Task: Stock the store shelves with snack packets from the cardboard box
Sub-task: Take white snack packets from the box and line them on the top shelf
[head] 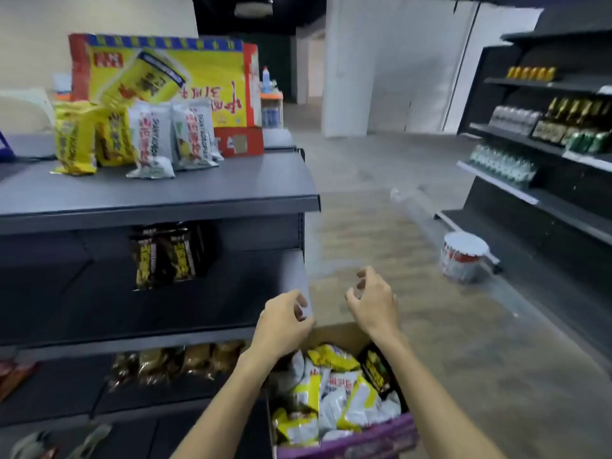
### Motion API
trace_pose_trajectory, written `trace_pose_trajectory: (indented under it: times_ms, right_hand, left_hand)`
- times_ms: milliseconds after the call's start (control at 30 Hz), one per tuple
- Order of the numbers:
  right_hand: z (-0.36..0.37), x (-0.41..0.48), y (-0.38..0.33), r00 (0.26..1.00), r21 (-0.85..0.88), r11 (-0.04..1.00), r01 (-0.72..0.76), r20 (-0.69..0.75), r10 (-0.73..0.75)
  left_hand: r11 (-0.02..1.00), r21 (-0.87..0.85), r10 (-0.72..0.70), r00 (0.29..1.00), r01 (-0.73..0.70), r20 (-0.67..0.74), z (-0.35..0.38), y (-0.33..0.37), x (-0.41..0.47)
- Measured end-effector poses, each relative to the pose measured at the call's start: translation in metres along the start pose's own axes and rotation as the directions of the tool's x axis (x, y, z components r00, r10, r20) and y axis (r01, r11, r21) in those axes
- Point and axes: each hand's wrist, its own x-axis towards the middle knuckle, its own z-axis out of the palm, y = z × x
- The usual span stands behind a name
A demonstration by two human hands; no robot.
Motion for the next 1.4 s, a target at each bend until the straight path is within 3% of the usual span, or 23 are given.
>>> trace_pose_trajectory:
  times_ms: [167, 333, 467, 533, 667, 833, 933, 1067, 1167, 1267, 1400]
  right_hand:
    - [0.047, -0.054, 0.077, 0.958, -0.200, 0.970, -0.141, 0.218, 0.184]
    - [0.070, -0.067, 0.111, 0.917, -0.266, 0.941, -0.210, 0.279, 0.284]
    - [0.088, -0.066, 0.136, 0.874, -0.339, 0.923, -0.184, 0.373, 0.311]
    - [0.095, -0.066, 0.152, 0.773, -0.356, 0.916, -0.186, 0.522, 0.360]
    - [0.104, -0.066, 0.176, 0.481, -0.371, 0.925, -0.083, 0.798, 0.364]
    - [0.122, -0.051, 0.202, 0.372, -0.408, 0.908, 0.094, 0.860, 0.349]
    - [0.130, -0.028, 0.217, 0.387, -0.395, 0.904, 0.161, 0.868, 0.310]
    - [0.143, 0.001, 0.224, 0.621, -0.386, 0.884, 0.265, 0.770, 0.151]
    - [0.152, 0.006, 0.226, 0.697, -0.391, 0.849, 0.356, 0.716, 0.038]
    - [0.155, -0.005, 0.232, 0.675, -0.413, 0.843, 0.344, 0.733, 0.083]
    - [0.158, -0.027, 0.246, 0.496, -0.401, 0.880, 0.254, 0.835, 0.238]
  left_hand:
    - [0.991, 0.033, -0.135, 0.978, 0.132, 0.160, 0.067, -0.046, -0.022]
    - [0.976, -0.003, -0.207, 0.937, 0.216, 0.282, 0.116, -0.073, -0.019]
    - [0.957, -0.002, -0.273, 0.897, 0.291, 0.348, 0.145, -0.095, -0.009]
    - [0.941, 0.002, -0.310, 0.865, 0.337, 0.393, 0.159, -0.105, -0.008]
    - [0.925, 0.065, -0.359, 0.803, 0.375, 0.476, 0.184, -0.111, -0.004]
    - [0.906, 0.074, -0.389, 0.754, 0.416, 0.529, 0.205, -0.101, 0.004]
    - [0.885, 0.123, -0.451, 0.762, 0.449, 0.465, 0.211, -0.097, 0.016]
    - [0.846, 0.128, -0.524, 0.764, 0.517, 0.376, 0.216, -0.091, 0.022]
    - [0.811, 0.097, -0.575, 0.753, 0.577, 0.320, 0.222, -0.087, 0.018]
    - [0.761, 0.085, -0.637, 0.716, 0.643, 0.286, 0.232, -0.087, 0.008]
    - [0.720, 0.077, -0.681, 0.680, 0.690, 0.272, 0.244, -0.088, -0.007]
